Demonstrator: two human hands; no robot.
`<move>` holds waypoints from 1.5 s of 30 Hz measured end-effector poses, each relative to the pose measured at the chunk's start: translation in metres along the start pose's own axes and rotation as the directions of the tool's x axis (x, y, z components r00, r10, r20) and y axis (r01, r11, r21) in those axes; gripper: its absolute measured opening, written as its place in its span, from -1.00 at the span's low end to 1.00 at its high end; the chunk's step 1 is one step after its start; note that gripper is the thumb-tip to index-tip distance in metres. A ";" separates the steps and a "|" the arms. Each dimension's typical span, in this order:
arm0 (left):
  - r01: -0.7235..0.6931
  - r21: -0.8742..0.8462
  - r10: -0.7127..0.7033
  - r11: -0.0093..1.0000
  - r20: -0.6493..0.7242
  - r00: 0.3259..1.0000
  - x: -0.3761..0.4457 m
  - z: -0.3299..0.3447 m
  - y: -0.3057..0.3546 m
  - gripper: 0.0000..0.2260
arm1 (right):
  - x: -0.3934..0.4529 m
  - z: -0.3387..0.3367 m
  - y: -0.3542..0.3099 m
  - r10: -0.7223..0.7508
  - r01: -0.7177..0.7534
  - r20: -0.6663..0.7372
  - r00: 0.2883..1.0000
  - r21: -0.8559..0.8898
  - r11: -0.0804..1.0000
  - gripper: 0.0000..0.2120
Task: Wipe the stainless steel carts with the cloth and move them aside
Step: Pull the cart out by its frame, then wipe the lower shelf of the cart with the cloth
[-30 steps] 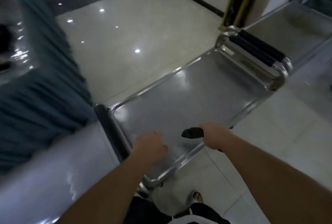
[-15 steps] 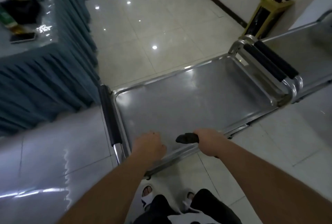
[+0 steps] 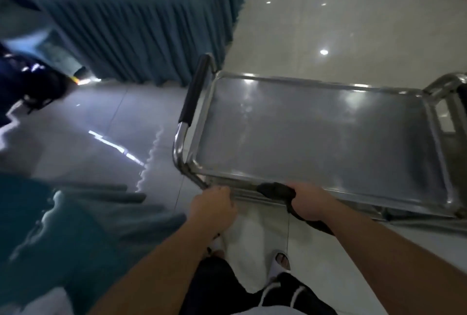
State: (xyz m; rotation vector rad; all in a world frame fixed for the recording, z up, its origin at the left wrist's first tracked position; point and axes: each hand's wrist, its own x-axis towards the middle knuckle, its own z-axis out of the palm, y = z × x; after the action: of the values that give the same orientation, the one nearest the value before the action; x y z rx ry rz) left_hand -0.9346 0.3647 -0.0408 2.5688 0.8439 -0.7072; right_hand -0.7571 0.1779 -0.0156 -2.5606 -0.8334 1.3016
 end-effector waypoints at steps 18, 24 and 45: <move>0.149 0.005 -0.147 0.989 0.185 0.972 0.022 0.095 -0.125 -0.66 | 0.080 0.149 -0.052 -0.035 0.035 -0.001 0.999 0.018 0.999 -0.70; 0.219 -0.075 -0.206 0.973 0.151 0.967 0.042 0.132 -0.140 -0.59 | 0.120 0.180 -0.051 -0.027 0.031 -0.053 0.998 0.078 0.996 -0.62; -0.290 -0.808 -0.339 0.512 -0.500 0.797 0.282 0.254 -0.196 -0.80 | 0.381 0.267 -0.070 -0.332 0.354 -0.529 0.781 -0.063 0.933 -0.66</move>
State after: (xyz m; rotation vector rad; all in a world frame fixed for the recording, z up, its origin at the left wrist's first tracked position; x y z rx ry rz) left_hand -0.9490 0.5248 -0.4366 1.7559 1.0507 0.5612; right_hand -0.8162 0.4114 -0.4193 -2.3858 -1.0598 0.4514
